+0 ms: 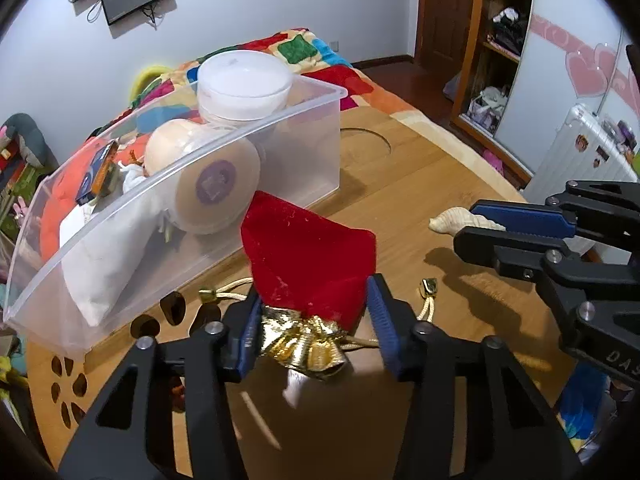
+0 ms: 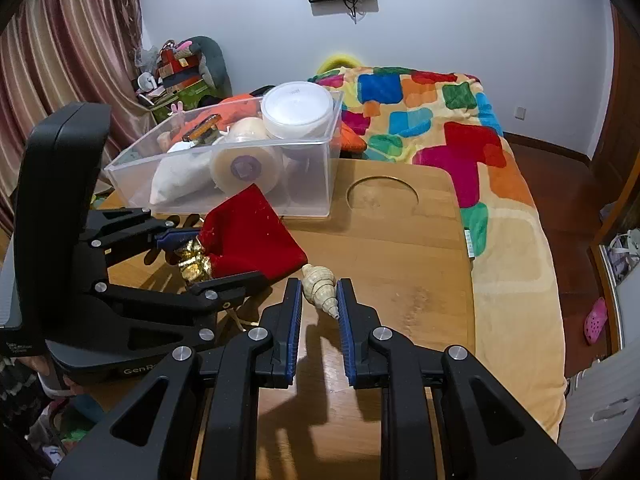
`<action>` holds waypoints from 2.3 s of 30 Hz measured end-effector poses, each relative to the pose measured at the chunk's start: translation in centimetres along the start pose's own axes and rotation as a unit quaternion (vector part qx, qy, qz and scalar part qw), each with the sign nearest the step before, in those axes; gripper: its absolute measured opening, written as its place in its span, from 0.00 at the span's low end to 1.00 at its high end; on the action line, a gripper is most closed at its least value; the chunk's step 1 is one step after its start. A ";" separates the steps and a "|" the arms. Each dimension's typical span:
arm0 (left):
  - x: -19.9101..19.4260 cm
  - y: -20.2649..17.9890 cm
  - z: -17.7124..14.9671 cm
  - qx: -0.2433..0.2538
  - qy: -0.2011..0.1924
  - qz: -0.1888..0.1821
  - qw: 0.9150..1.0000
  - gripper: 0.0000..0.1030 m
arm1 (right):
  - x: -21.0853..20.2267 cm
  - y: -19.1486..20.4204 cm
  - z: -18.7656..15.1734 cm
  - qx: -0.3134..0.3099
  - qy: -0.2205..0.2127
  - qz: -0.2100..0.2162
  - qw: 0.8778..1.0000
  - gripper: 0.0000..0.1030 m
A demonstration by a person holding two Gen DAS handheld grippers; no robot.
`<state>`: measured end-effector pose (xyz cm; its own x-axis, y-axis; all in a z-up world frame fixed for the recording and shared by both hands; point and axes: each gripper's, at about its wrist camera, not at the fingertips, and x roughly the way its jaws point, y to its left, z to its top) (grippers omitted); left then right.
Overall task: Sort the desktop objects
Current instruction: 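Grasp the red velvet pouch with the left tool while the right grasps the small seashell, then lift the red pouch and seashell and carry both over the clear box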
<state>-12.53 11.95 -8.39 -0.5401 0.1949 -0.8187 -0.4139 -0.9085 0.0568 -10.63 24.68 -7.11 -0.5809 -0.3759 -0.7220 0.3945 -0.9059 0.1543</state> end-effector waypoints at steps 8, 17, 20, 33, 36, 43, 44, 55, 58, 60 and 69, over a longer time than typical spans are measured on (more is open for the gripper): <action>-1.3 1.3 -0.9 -0.033 -0.002 -0.004 0.999 0.35 | -0.5 0.7 0.5 -0.002 -0.005 0.005 1.000 0.15; -3.6 3.4 -1.9 -0.060 -0.021 0.000 0.998 0.31 | -0.9 1.9 1.1 -0.009 -0.011 0.013 1.000 0.15; -4.2 3.3 -2.1 -0.059 -0.029 0.005 0.998 0.31 | -1.1 2.4 1.4 -0.013 -0.014 0.016 1.000 0.15; -6.8 4.6 -1.9 -0.076 -0.056 -0.004 0.996 0.31 | -2.0 4.5 2.9 -0.034 -0.027 0.012 0.999 0.15; -7.5 4.9 -1.8 -0.074 -0.064 0.003 0.995 0.31 | -2.1 5.0 3.5 -0.039 -0.031 0.012 0.999 0.15; -8.5 6.0 -1.4 -0.075 -0.073 0.005 0.994 0.31 | -1.6 5.8 5.0 -0.059 -0.031 0.009 0.998 0.15; -8.7 6.1 -1.3 -0.076 -0.076 0.005 0.994 0.31 | -1.6 6.0 5.3 -0.062 -0.033 0.008 0.998 0.15; -10.8 8.3 0.3 -0.086 -0.102 0.012 0.991 0.31 | -1.2 7.0 7.5 -0.076 -0.049 0.010 0.996 0.15; -11.3 8.8 0.8 -0.087 -0.108 0.018 0.990 0.31 | -1.1 7.2 8.1 -0.077 -0.053 0.013 0.995 0.15; -11.4 9.2 1.2 -0.090 -0.111 0.017 0.990 0.31 | -1.0 7.4 8.3 -0.078 -0.055 0.014 0.995 0.15; -12.7 11.2 2.6 -0.098 -0.124 0.023 0.987 0.31 | -0.8 8.1 9.7 -0.087 -0.066 0.017 0.994 0.15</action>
<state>-12.25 0.30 4.12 -0.7279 0.2147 -0.6512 -0.2487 -0.9677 -0.0411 -13.88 15.72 1.31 -0.6483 -0.4385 -0.6224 0.5261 -0.8489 0.0502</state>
